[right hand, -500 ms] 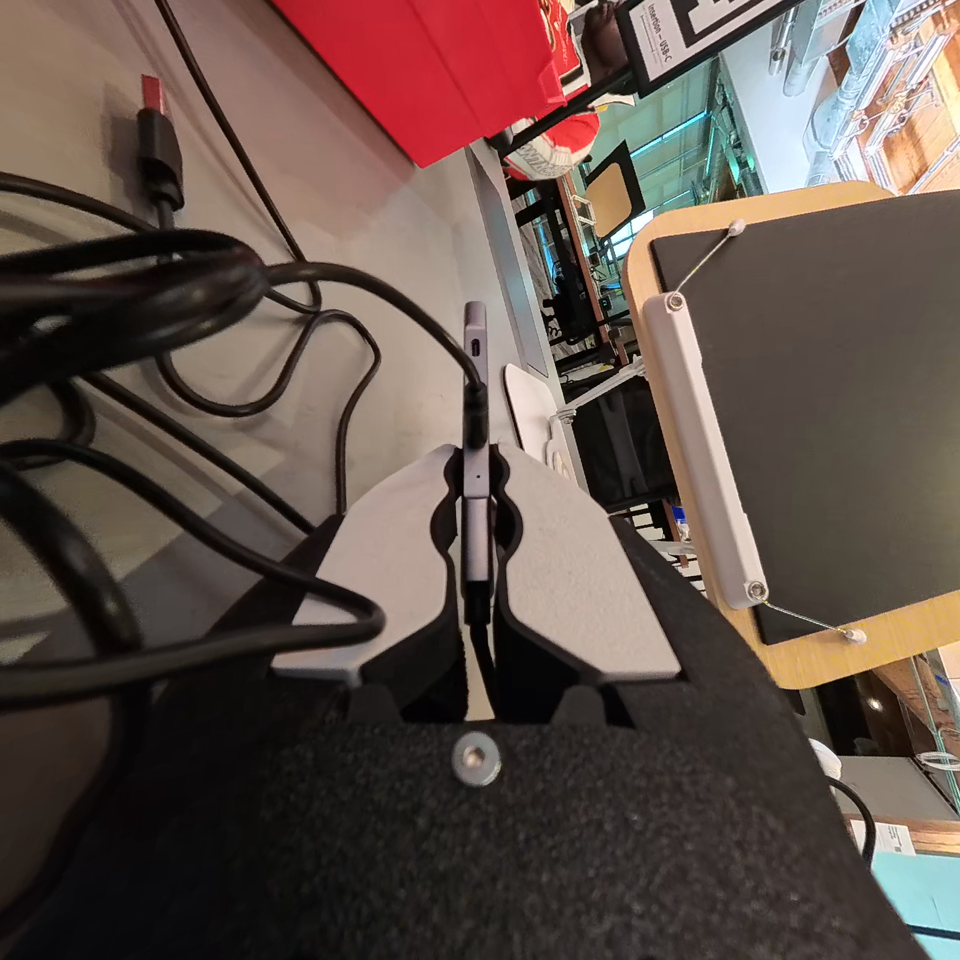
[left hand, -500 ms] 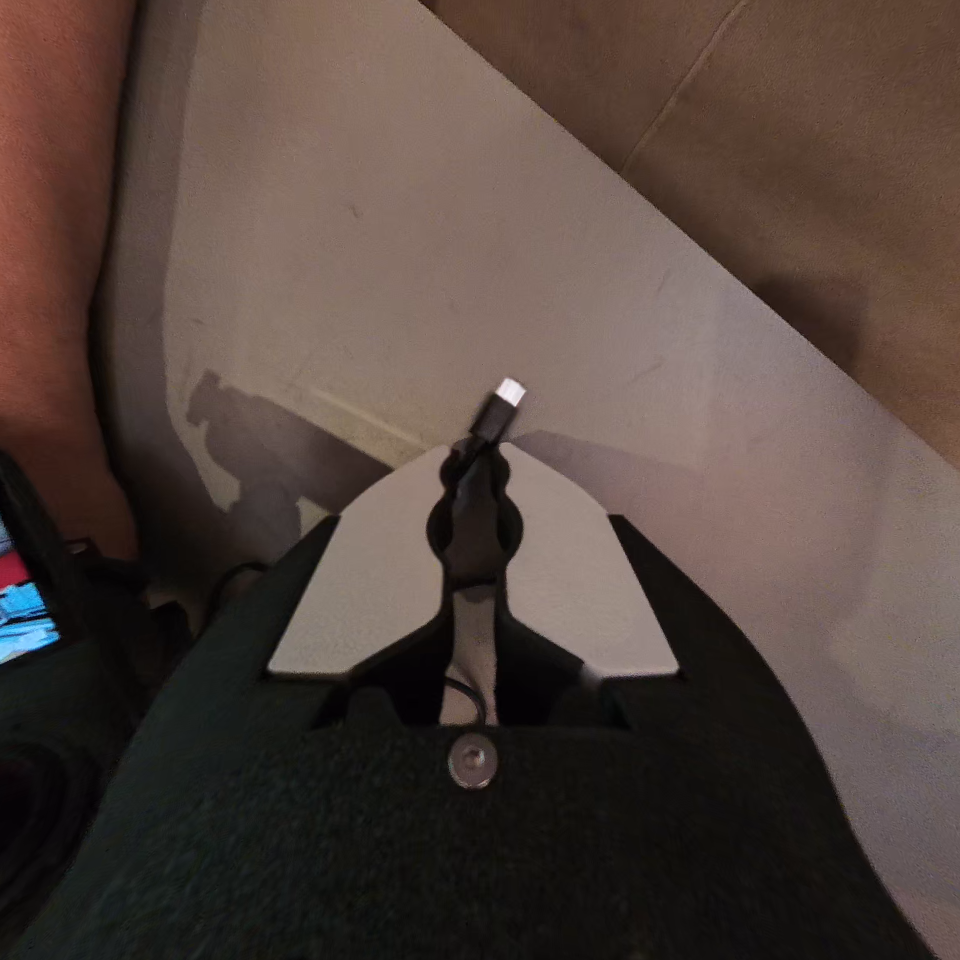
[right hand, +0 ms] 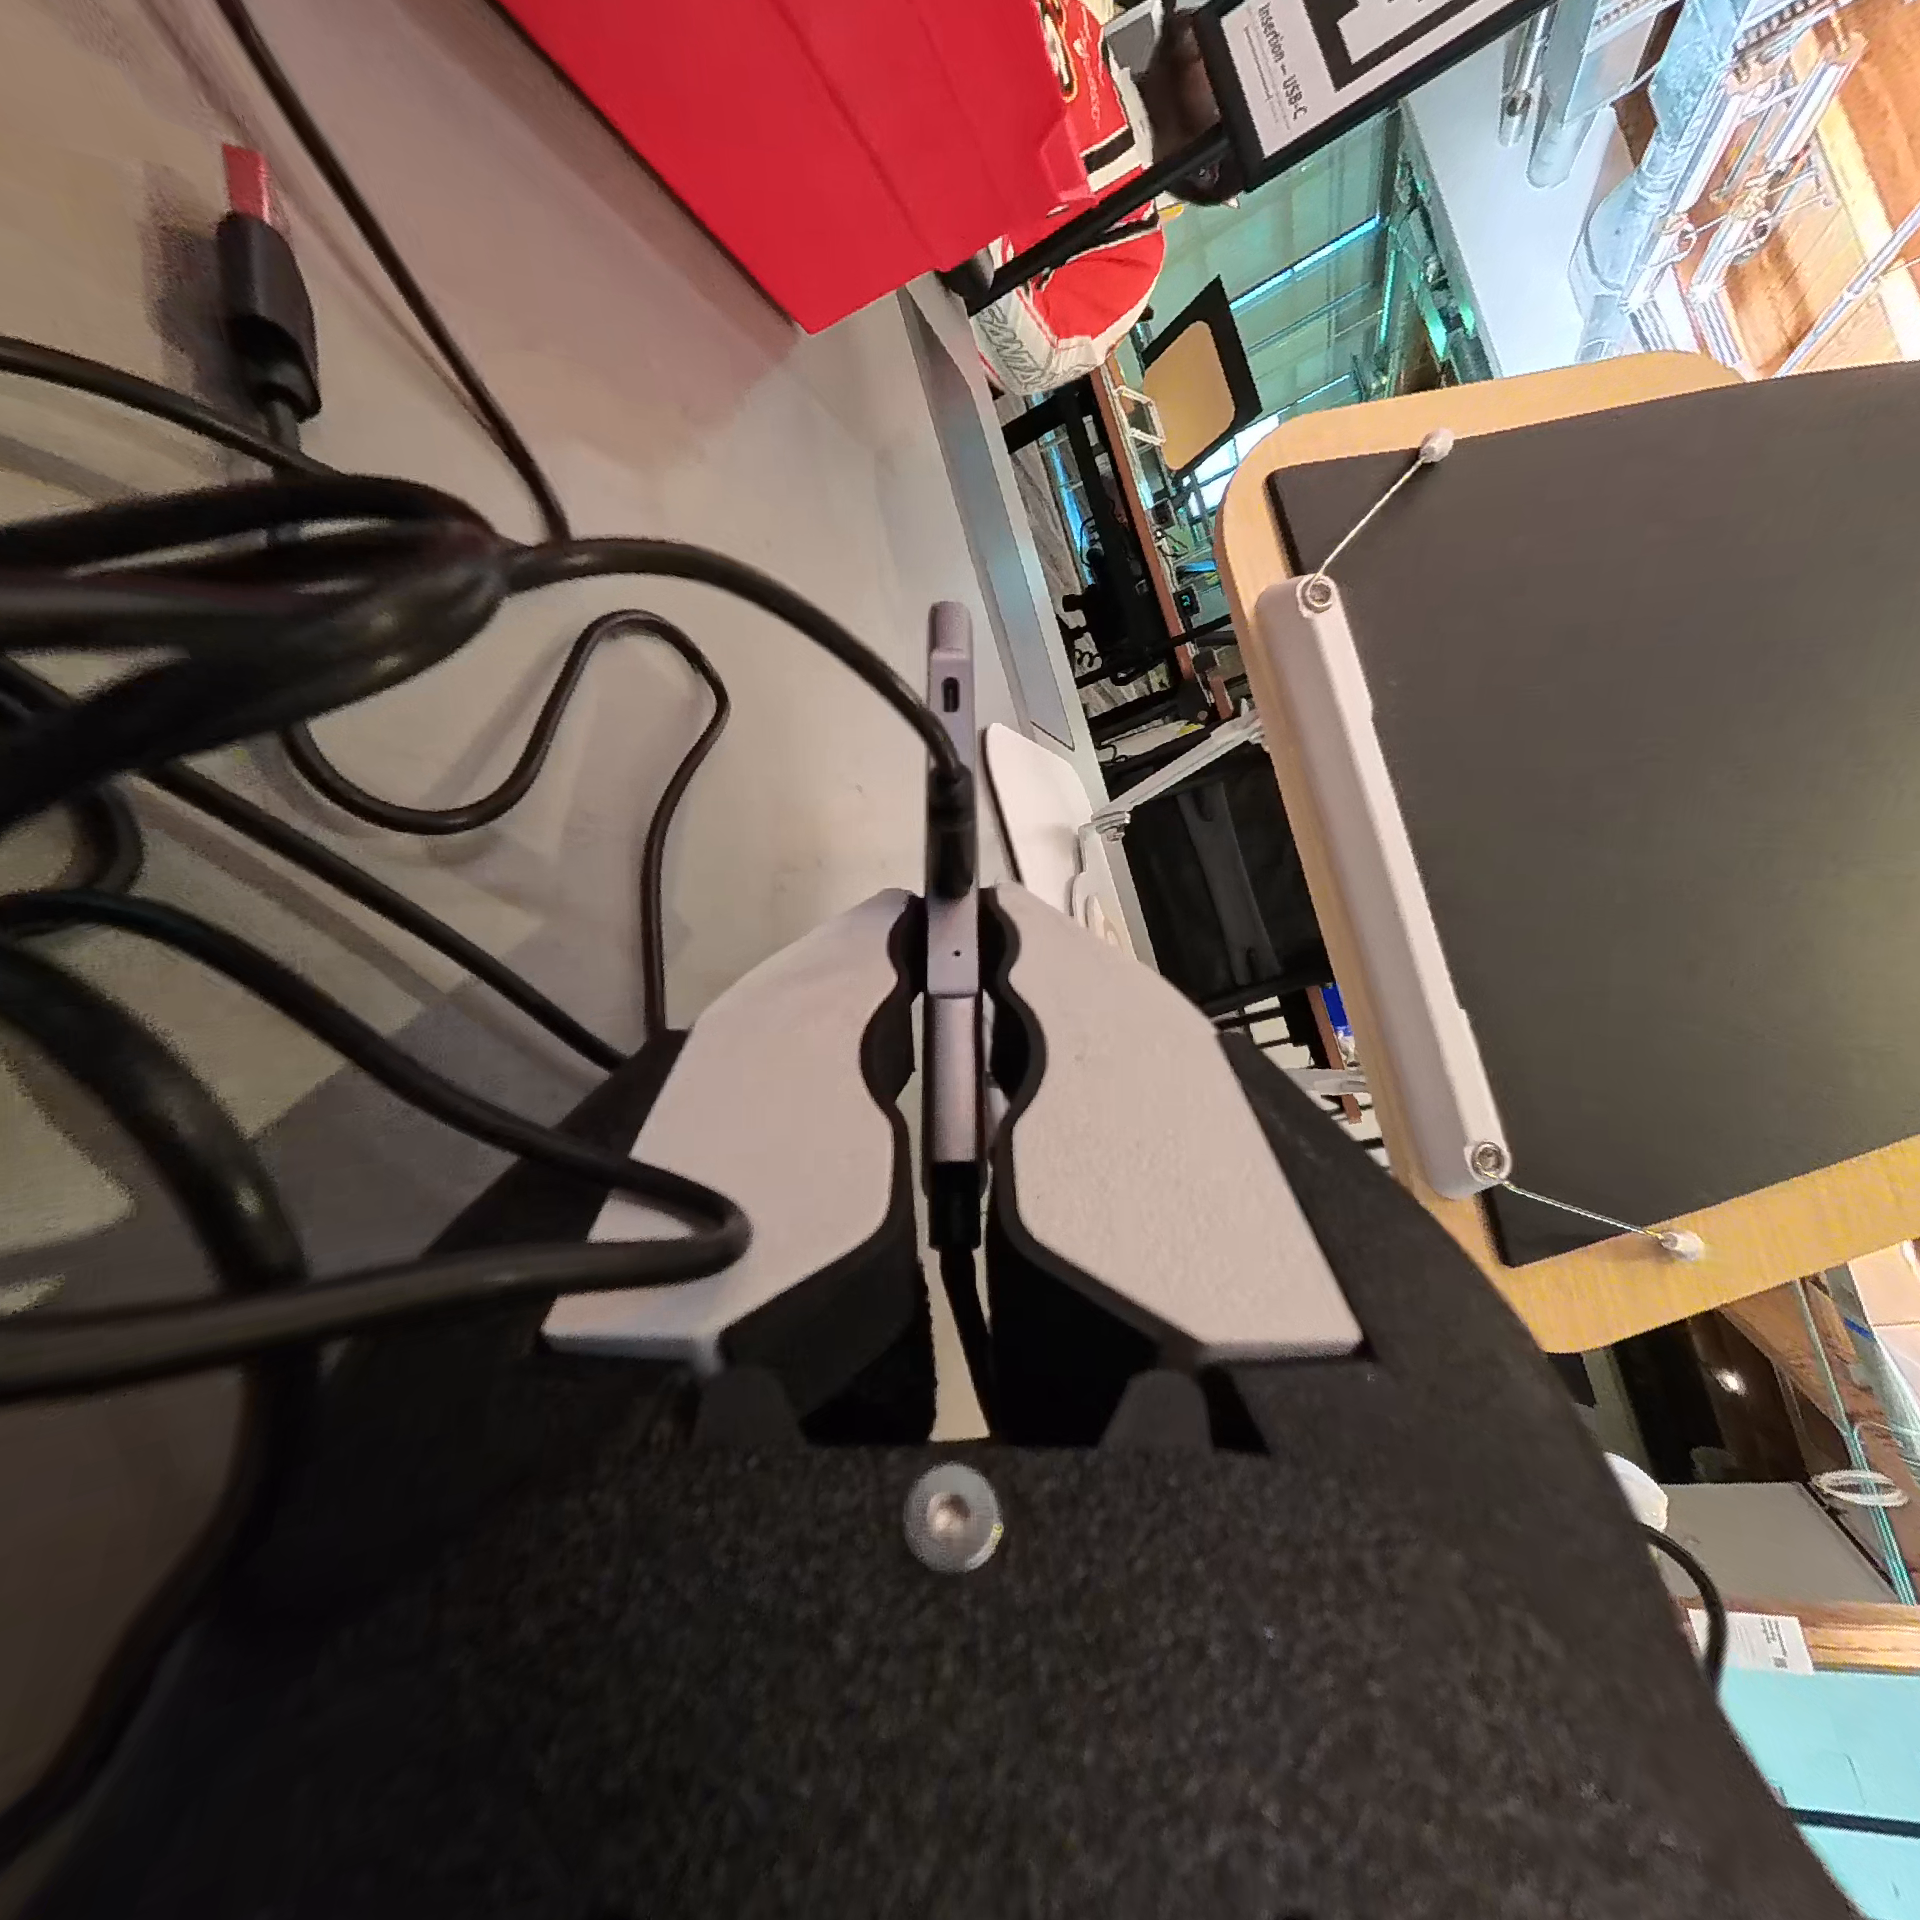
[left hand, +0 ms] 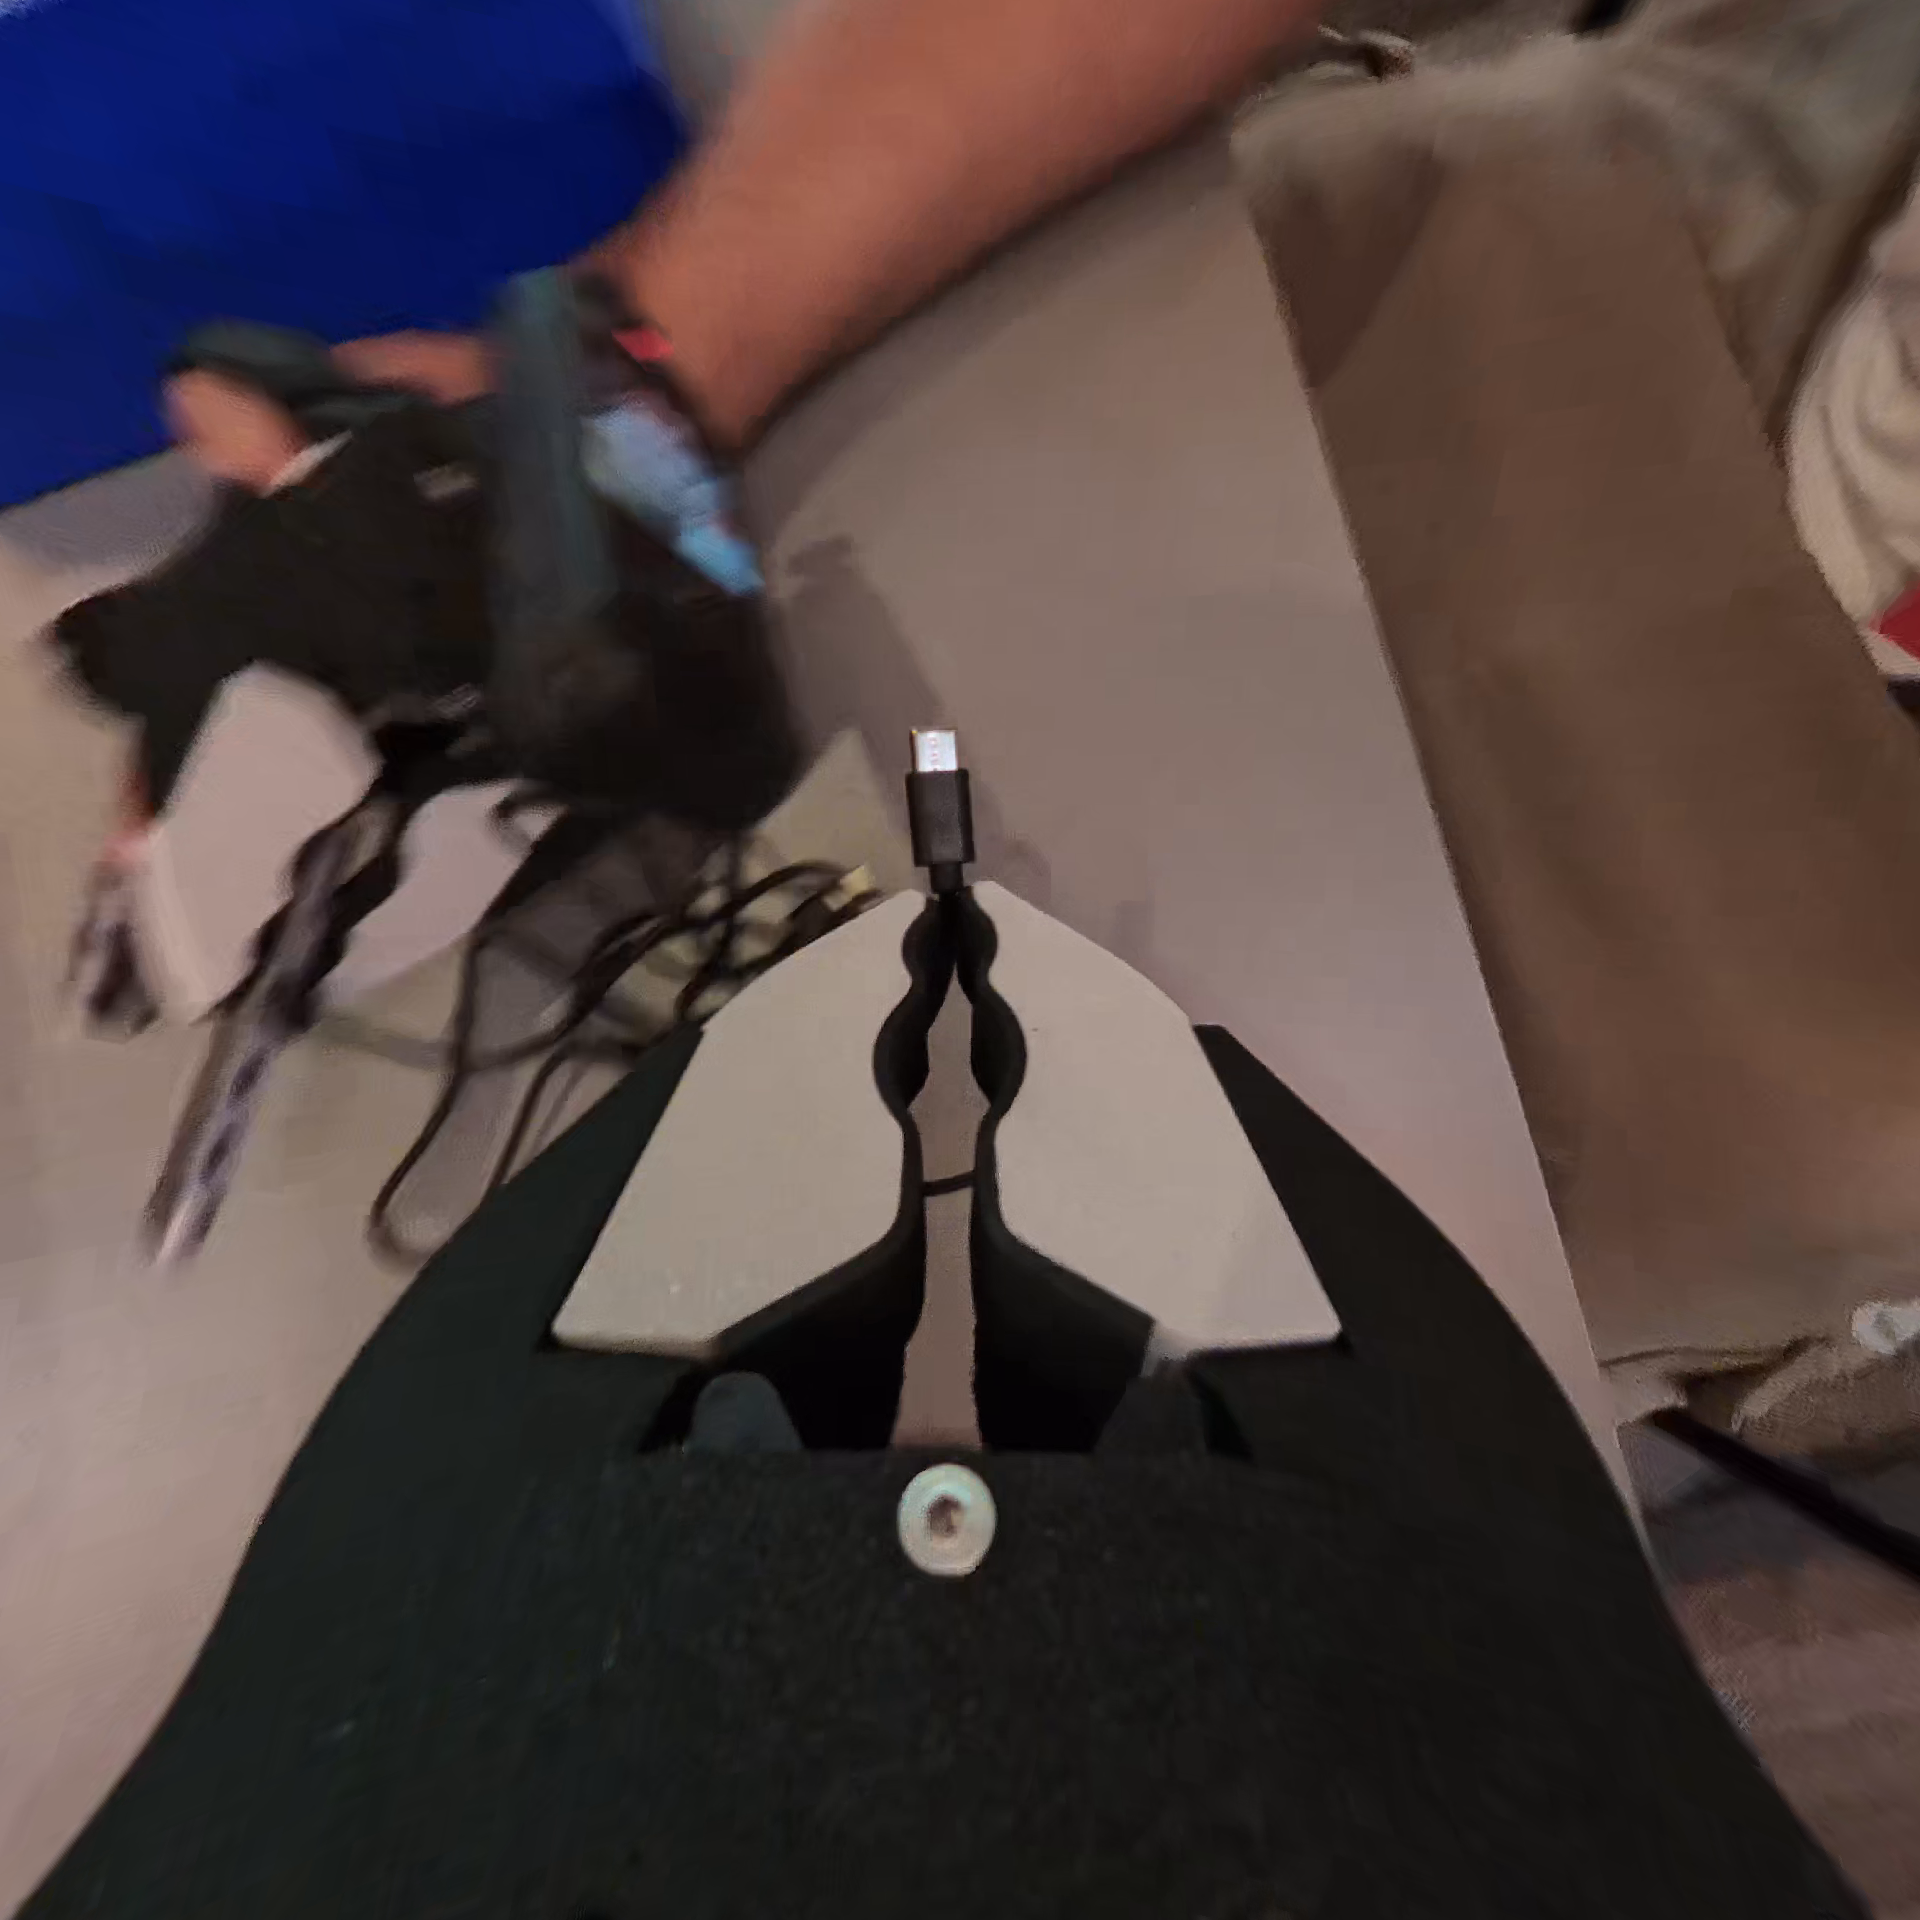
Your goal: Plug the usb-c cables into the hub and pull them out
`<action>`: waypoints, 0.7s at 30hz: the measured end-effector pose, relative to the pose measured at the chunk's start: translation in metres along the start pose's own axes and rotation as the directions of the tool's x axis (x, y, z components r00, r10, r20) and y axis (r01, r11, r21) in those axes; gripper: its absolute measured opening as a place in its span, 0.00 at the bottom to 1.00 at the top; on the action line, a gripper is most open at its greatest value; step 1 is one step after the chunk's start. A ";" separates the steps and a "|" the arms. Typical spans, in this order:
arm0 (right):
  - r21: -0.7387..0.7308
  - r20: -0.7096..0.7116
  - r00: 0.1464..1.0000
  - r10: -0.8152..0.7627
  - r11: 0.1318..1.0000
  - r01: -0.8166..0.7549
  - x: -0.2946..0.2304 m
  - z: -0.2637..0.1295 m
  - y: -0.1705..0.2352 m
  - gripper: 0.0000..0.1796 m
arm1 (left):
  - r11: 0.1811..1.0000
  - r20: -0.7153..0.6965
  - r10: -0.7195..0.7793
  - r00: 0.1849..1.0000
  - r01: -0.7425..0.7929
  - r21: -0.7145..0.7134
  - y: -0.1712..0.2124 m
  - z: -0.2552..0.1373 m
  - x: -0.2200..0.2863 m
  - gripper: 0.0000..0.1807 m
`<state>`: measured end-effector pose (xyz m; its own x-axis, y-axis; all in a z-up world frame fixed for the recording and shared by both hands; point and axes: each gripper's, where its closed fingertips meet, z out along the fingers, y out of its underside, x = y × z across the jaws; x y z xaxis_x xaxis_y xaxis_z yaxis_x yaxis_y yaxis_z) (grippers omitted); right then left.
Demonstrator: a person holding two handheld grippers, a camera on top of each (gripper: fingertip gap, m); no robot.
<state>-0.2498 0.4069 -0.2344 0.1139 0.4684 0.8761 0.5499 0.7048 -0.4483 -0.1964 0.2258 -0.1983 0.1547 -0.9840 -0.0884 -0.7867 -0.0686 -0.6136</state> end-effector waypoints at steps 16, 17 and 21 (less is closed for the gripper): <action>-0.113 -0.208 0.948 -0.241 0.969 0.222 0.018 -0.009 -0.012 0.05 | 0.744 0.378 -0.558 0.739 0.647 -0.166 0.066 -0.016 -0.128 0.00; -0.119 -0.217 0.942 -0.255 0.965 0.234 0.018 -0.010 -0.013 0.05 | 0.732 0.378 -0.576 0.725 0.663 -0.156 0.066 -0.014 -0.130 0.00; -0.151 -0.227 0.929 -0.293 0.953 0.264 0.021 -0.009 -0.011 0.05 | 0.715 0.367 -0.608 0.704 0.686 -0.132 0.063 -0.008 -0.135 0.01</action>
<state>-0.2461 0.4038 -0.2098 0.1327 0.1069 0.9854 0.6791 0.7144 -0.1690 -0.2721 0.3533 -0.2184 0.8063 -0.5910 0.0228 -0.5355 -0.7458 -0.3962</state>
